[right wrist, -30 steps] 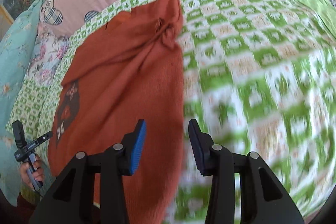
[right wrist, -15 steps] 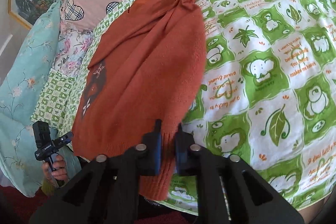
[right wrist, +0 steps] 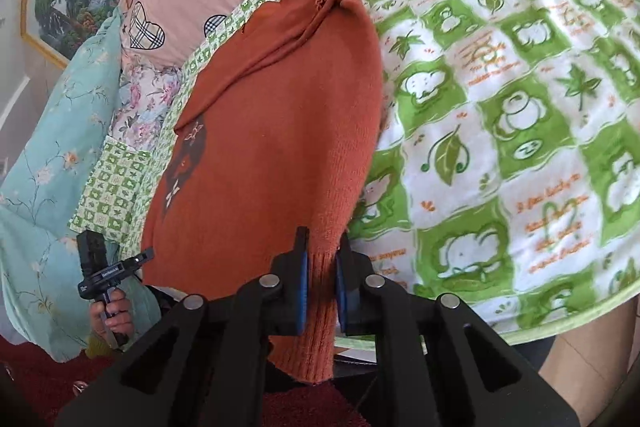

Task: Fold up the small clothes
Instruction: 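Grasp the ribbed hem with both grippers, then lift the hem with both grippers, fold it toward the collar, release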

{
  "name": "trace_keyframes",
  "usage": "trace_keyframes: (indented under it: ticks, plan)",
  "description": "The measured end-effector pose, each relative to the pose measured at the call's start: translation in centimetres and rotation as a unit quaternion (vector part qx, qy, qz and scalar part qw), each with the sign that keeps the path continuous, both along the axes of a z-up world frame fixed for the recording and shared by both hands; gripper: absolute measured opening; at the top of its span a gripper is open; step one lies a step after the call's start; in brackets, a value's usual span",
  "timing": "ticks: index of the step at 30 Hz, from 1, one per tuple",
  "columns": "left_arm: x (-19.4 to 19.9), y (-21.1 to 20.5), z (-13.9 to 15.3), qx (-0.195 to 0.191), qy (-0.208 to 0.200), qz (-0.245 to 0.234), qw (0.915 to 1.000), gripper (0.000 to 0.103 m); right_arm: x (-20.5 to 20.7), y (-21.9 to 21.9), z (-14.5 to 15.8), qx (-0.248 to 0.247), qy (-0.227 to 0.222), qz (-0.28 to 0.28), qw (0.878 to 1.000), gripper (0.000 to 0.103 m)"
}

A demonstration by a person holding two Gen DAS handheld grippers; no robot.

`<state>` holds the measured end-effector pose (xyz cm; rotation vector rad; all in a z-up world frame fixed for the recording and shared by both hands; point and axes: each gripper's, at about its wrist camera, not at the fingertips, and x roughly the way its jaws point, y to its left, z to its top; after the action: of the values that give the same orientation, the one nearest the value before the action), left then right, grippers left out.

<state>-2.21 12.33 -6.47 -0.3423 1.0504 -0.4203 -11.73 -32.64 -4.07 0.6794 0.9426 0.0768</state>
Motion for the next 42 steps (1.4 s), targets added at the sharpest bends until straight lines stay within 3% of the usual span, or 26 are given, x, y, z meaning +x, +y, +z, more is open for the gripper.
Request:
trace_keyframes:
  ticks: [3, 5, 6, 8, 13, 18, 21, 26, 32, 36, 42]
  plan:
    - [0.0, 0.9, -0.6, -0.029, 0.023, 0.01, 0.9993, 0.008, 0.1, 0.2, 0.0, 0.004, -0.004, 0.015, 1.0, 0.028]
    - [0.0, 1.2, -0.8, -0.039, 0.031, 0.01, 0.9987, 0.008, 0.2, 0.7, 0.1, -0.002, -0.008, 0.028, 1.0, 0.03]
    - [0.1, 1.1, -0.9, -0.039, 0.032, 0.006, 0.9987, 0.008, 0.3, 1.0, 0.1, -0.015, -0.007, 0.034, 0.999, 0.027]
    - [0.1, 0.8, -0.7, -0.034, 0.022, -0.001, 0.9992, 0.006, 0.0, 1.2, 0.5, -0.028, -0.013, 0.035, 0.999, 0.011]
    - [-1.2, 0.9, 1.5, -0.023, -0.035, 0.008, 0.9991, 0.005, -1.5, -0.8, 0.7, -0.007, -0.028, 0.012, 1.0, 0.011]
    - [-1.9, 3.6, 1.7, -0.078, -0.053, 0.047, 0.9945, 0.004, -0.7, -0.5, 0.7, 0.008, -0.034, 0.023, 0.999, 0.011]
    - [-1.7, 3.9, 1.6, -0.103, -0.049, 0.061, 0.9916, 0.004, -0.1, -0.8, 2.1, 0.014, -0.057, 0.021, 0.998, 0.011]
    - [-0.2, 2.9, 5.0, -0.096, -0.095, 0.055, 0.9893, 0.004, 2.7, -2.3, 6.0, -0.001, -0.11, 0.002, 0.994, 0.011]
    - [5.3, 2.1, 10.3, -0.106, -0.171, 0.068, 0.9773, 0.004, 10.0, -4.5, 9.1, -0.038, -0.156, -0.035, 0.986, 0.011]
    - [11.1, 0.9, 13.1, -0.094, -0.202, 0.082, 0.9715, 0.004, 16.4, -6.5, 9.6, -0.066, -0.153, -0.057, 0.984, 0.011]
    - [21.4, -0.4, 14.6, -0.061, -0.207, 0.098, 0.9716, 0.004, 25.0, -9.3, 9.0, -0.068, -0.137, -0.069, 0.986, 0.011]
